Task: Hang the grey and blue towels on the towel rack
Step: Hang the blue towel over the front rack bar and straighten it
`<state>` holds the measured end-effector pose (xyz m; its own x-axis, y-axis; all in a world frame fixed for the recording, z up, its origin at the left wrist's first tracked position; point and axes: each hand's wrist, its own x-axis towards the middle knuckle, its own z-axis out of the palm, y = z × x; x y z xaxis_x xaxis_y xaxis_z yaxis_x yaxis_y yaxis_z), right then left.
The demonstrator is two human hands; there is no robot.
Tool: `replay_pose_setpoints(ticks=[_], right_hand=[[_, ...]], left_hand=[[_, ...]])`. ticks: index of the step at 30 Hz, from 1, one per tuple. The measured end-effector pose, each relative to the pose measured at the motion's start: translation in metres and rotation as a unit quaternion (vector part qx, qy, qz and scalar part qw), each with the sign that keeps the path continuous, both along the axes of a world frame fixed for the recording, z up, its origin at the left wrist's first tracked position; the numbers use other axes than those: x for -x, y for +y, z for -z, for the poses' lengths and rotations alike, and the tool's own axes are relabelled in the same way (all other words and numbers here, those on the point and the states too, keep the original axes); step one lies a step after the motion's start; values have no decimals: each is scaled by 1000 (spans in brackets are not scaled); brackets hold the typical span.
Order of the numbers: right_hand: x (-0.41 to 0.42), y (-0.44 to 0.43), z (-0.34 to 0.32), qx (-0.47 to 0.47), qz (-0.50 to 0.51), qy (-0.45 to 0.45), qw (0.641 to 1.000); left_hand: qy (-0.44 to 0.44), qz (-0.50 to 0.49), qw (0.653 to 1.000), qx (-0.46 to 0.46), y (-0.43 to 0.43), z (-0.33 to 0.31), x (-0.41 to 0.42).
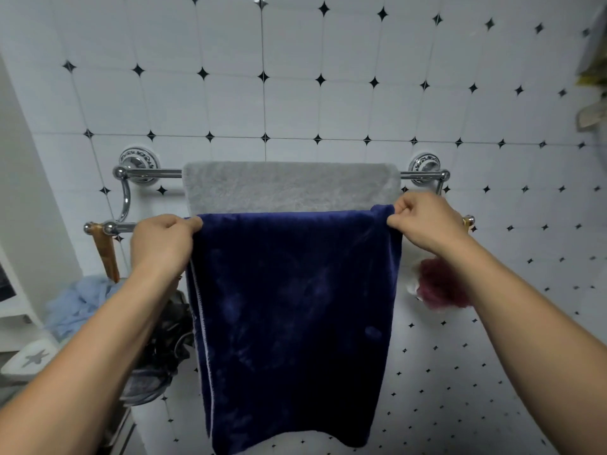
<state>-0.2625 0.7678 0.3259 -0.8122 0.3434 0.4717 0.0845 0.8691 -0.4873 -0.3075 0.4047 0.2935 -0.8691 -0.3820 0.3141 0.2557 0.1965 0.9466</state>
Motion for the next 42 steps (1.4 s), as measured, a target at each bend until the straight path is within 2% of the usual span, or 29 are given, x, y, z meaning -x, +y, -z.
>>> replay_pose_setpoints(ticks=[2, 5, 10, 14, 18, 20, 22, 26, 29, 31, 34, 37, 40, 42], right_hand=[[-5, 17, -1, 28, 10, 15, 999], [-11, 37, 1, 146, -36, 61, 987], [-12, 33, 20, 293, -36, 59, 954], [-10, 40, 21, 209, -49, 80, 973], [-2, 37, 19, 87, -64, 18, 994], [1, 37, 14, 84, -55, 9, 995], [0, 38, 9, 121, -53, 3, 991], [-16, 38, 13, 281, -78, 40, 956], [-25, 31, 22, 407, -139, 55, 901], [-23, 31, 24, 459, -168, 41, 872], [-17, 32, 22, 448, -168, 29, 878], [-10, 27, 18, 441, -181, 27, 879], [-5, 24, 8, 421, -184, 3, 888], [-3, 24, 0, 380, -173, -20, 908]], left_hand=[[-5, -5, 1000, -23, -12, -2, 2], [-10, 11, 997, -73, -22, -1, 4], [-21, 58, 995, -79, -16, 10, -3], [-34, 96, 993, -65, -19, 7, -9], [-59, 124, 988, -70, -9, -6, -12], [-70, 125, 986, -85, -3, -12, -13], [-68, 118, 986, -99, -3, -14, -13], [-69, 134, 985, -80, -14, -2, -19], [-88, 145, 983, -77, -13, 12, -22], [-90, 152, 981, -74, -8, 12, -23], [-78, 138, 987, -19, 0, 3, -19], [-56, 42, 992, 104, 4, -7, -11], [-43, -84, 950, 298, 7, -16, -9], [-32, -102, 932, 346, 9, -22, -6]])
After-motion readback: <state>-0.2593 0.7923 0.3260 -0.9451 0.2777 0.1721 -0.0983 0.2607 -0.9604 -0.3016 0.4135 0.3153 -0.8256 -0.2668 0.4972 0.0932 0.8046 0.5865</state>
